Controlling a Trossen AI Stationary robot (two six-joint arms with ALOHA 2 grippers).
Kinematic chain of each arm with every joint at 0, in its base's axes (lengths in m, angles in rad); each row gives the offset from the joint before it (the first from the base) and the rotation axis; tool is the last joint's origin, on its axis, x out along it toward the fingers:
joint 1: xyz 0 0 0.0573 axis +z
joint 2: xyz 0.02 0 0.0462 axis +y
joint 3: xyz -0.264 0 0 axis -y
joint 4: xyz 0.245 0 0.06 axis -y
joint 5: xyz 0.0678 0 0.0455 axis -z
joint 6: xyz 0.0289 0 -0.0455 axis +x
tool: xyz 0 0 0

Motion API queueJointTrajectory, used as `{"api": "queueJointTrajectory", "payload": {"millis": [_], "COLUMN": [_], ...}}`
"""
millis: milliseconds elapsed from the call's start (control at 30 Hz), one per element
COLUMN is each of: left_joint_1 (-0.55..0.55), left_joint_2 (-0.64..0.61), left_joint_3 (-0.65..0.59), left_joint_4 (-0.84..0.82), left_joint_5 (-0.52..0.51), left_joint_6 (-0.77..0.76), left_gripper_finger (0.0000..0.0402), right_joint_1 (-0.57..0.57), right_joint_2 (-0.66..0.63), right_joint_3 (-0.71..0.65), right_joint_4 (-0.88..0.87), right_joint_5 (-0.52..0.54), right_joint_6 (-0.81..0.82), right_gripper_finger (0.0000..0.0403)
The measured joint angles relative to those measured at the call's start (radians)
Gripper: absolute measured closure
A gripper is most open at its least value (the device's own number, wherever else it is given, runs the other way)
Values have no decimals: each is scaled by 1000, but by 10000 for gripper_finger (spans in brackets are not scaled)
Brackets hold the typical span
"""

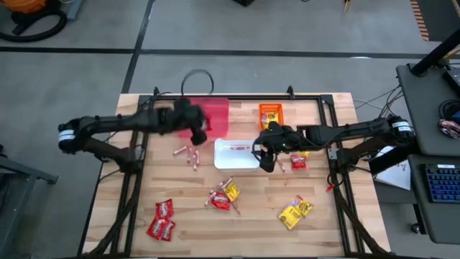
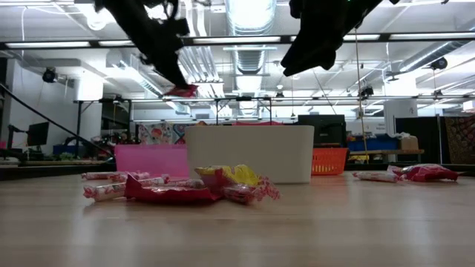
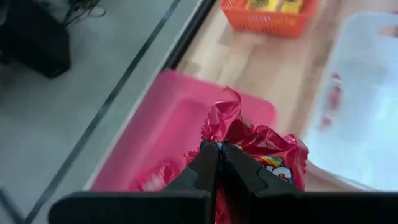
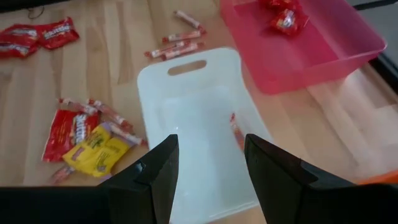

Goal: Sort candy
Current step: Put the red chocolate into the red bin

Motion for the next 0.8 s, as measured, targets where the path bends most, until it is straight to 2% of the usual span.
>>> {"api": "queueJointTrajectory", "payload": {"millis": [167,367,600,800], "left_joint_1": [239,425,475,475], "left_joint_2": [92,256,401,432], "left_joint_3": [-1,-2,-3,-3], "left_joint_4": [128,179,203,243], "left_joint_5": [224,340,386,380], "left_joint_6": [167,195,201,208], "left_gripper_finger": [401,401,401,387], "right_joint_1": [42,94,118,117], "right_joint_2": [0,2,3,4], "right_joint_3": [0,0,0,0], "right_joint_4": [-59,-65,-64,-62], "right_joint_5": [-1,0,0,8], "right_joint_6": [57,88,118,124], "right_gripper_finger": [227,227,227,227]}}
